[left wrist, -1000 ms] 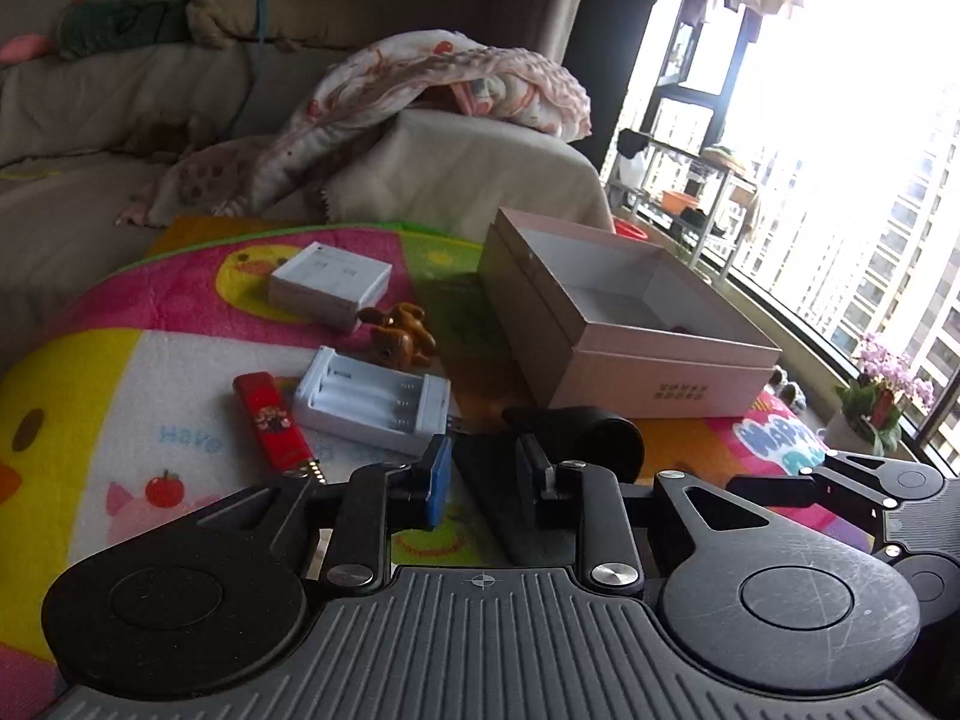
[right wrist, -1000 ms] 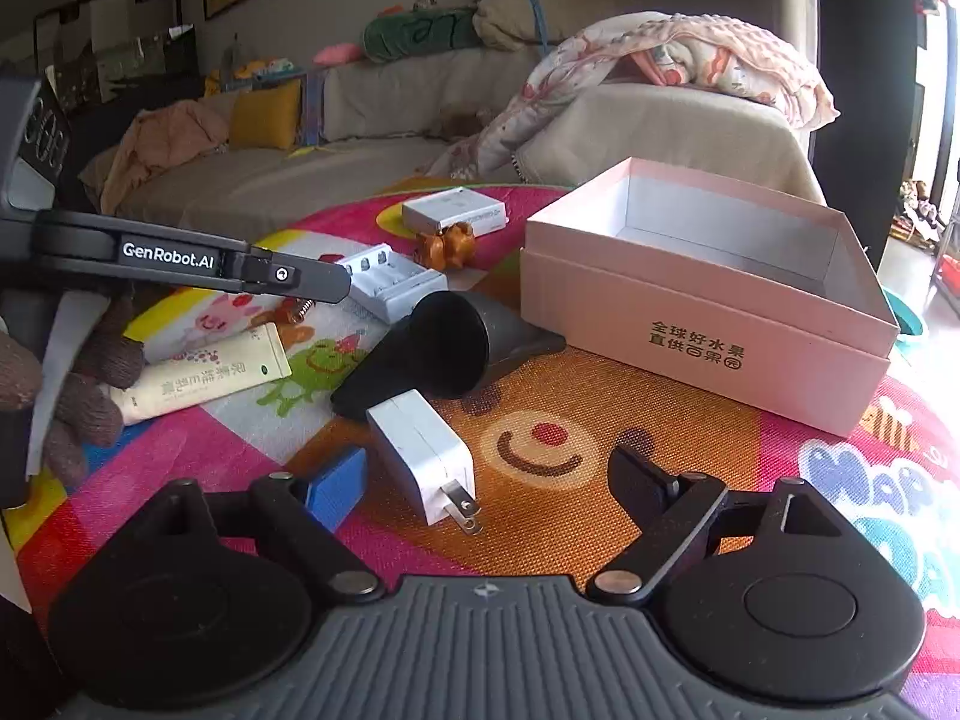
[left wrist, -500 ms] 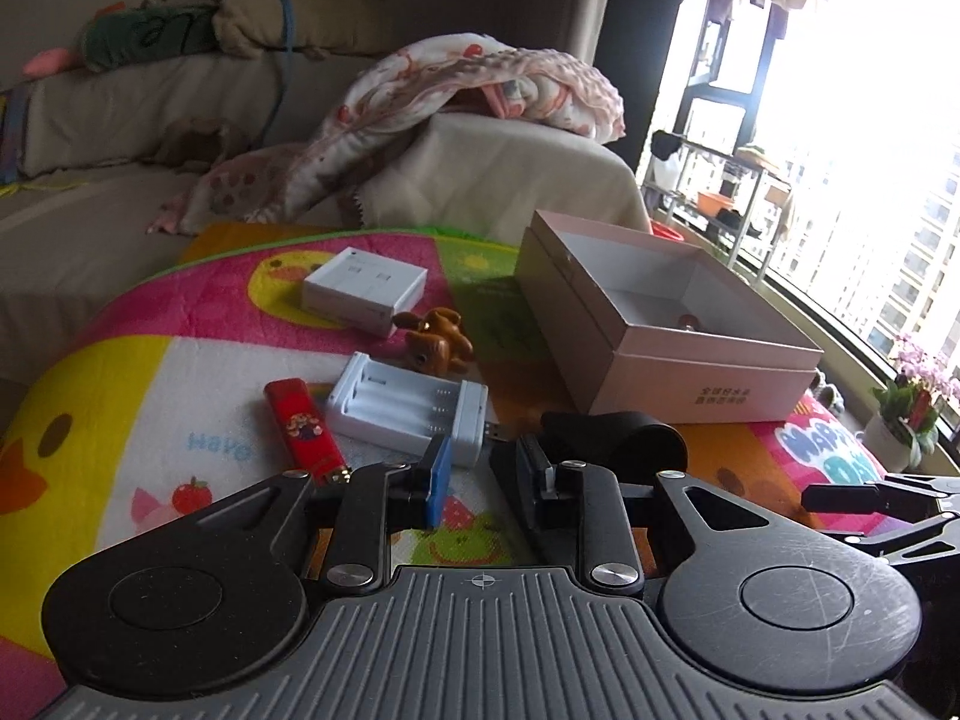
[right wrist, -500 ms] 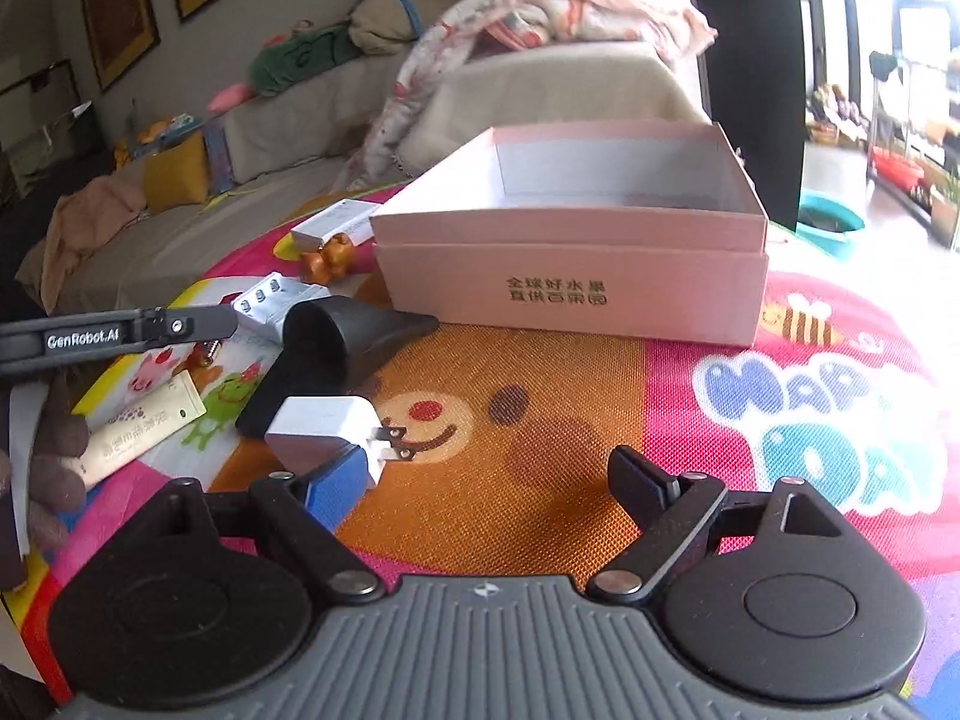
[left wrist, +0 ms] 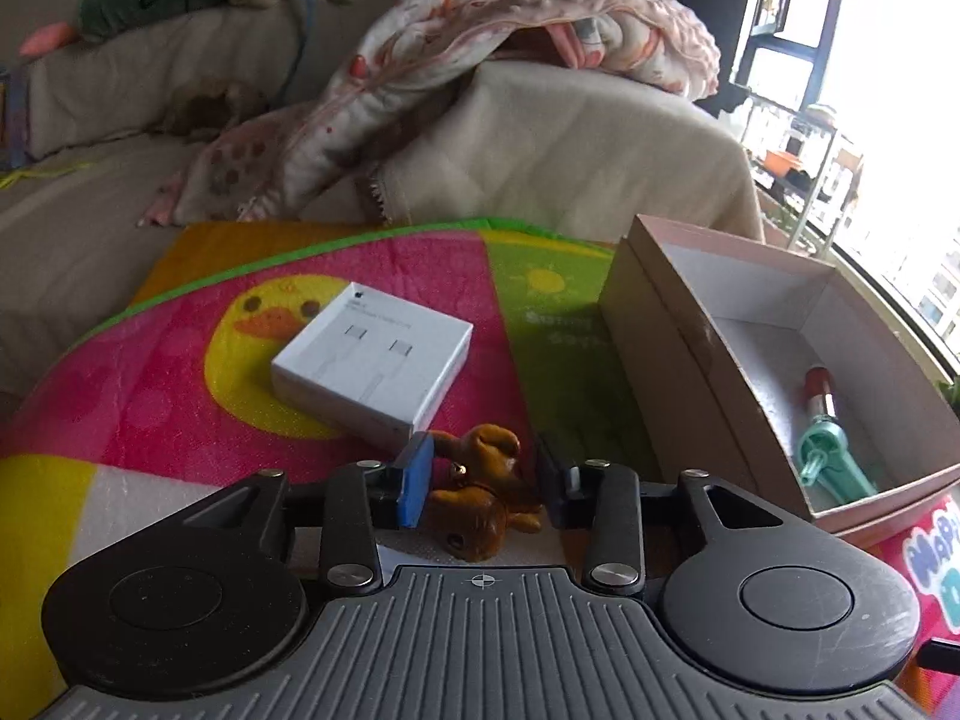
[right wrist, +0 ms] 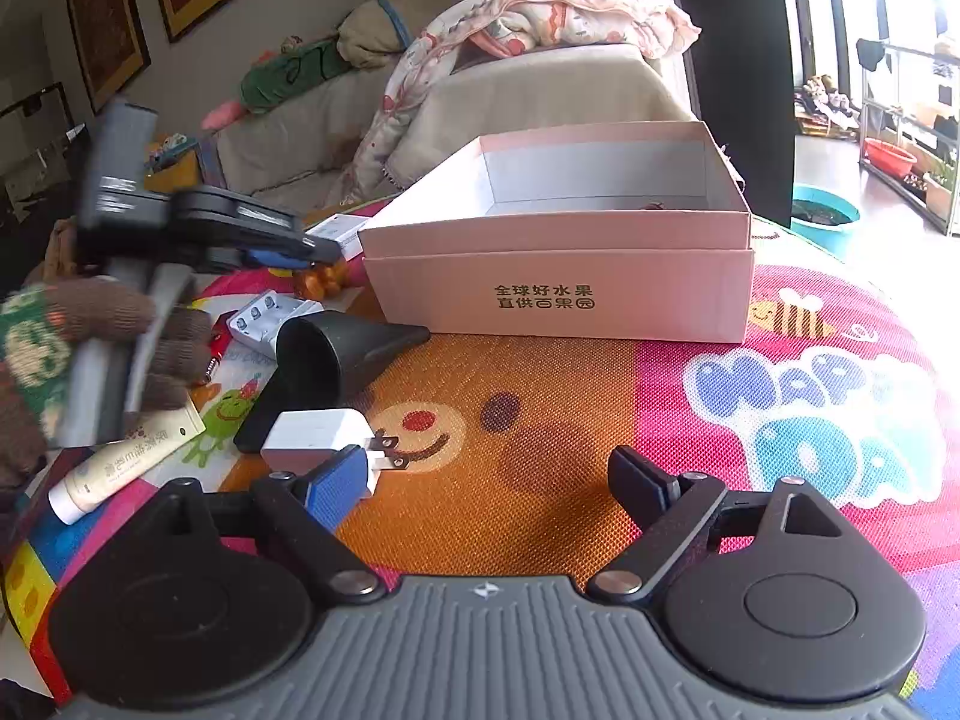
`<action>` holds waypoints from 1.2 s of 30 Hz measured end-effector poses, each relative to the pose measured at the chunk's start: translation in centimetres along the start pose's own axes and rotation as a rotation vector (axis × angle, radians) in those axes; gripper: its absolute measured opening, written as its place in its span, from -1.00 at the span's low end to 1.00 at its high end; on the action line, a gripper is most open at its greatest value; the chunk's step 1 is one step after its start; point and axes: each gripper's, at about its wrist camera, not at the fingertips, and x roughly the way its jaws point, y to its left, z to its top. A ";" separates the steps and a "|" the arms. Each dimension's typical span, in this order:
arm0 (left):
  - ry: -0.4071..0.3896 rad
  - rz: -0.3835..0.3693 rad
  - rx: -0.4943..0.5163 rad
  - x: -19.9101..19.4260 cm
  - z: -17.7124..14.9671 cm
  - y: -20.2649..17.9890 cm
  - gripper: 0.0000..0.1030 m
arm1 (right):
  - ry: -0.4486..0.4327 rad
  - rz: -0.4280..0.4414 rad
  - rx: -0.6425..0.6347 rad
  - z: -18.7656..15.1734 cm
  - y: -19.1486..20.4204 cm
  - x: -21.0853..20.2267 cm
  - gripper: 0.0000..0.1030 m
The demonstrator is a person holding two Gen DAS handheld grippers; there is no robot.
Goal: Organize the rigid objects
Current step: 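Grasp the brown toy figure with the left tool, then grasp the white plug charger with the right tool while the left tool carries the figure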
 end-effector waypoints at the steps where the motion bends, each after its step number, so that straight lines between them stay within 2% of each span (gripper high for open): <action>1: 0.022 0.002 -0.005 0.5 -0.1 0.1 -0.19 | 0.000 0.001 0.002 0.0 0.0 0.0 0.70; 6: -0.018 0.003 0.092 0.0 -1.2 -0.4 -0.21 | 0.000 0.005 0.006 0.0 0.0 0.0 0.72; 10: -0.076 -0.074 0.090 -2.7 -2.4 -0.2 -0.22 | -0.001 0.006 0.008 0.0 0.0 0.0 0.73; 14: -0.136 -0.193 0.098 -8.3 -4.5 -0.7 -0.22 | -0.005 0.009 0.013 0.0 0.0 0.0 0.74; 17: -0.136 -0.260 0.103 -12.0 -7.1 -1.0 -0.22 | -0.024 0.006 0.012 -0.1 -0.1 -0.4 0.74; 20: -0.077 -0.304 0.093 -13.8 -10.0 -1.2 -0.22 | -0.092 0.015 -0.030 -0.3 0.5 -1.6 0.74; 24: -0.006 -0.269 0.075 -14.0 -12.8 -1.0 -0.22 | -0.086 0.012 -0.151 -0.3 3.4 -1.4 0.74; 28: -0.004 -0.240 0.024 -13.8 -13.0 0.5 -0.22 | -0.026 0.014 -0.187 0.0 5.9 0.5 0.74; 31: -0.010 -0.232 0.024 -13.8 -13.3 0.9 -0.22 | -0.006 0.000 -0.226 0.3 7.3 1.6 0.72; 33: -0.006 -0.251 0.034 -13.9 -13.5 0.7 -0.22 | 0.003 0.011 -0.238 0.5 7.7 2.0 0.62; 35: -0.003 -0.268 0.054 -13.8 -13.8 0.2 -0.22 | 0.026 0.013 -0.255 0.7 8.0 2.1 0.20; 36: -0.006 -0.266 0.075 -13.9 -14.0 -0.2 -0.22 | 0.035 0.014 -0.271 0.7 8.1 2.0 0.17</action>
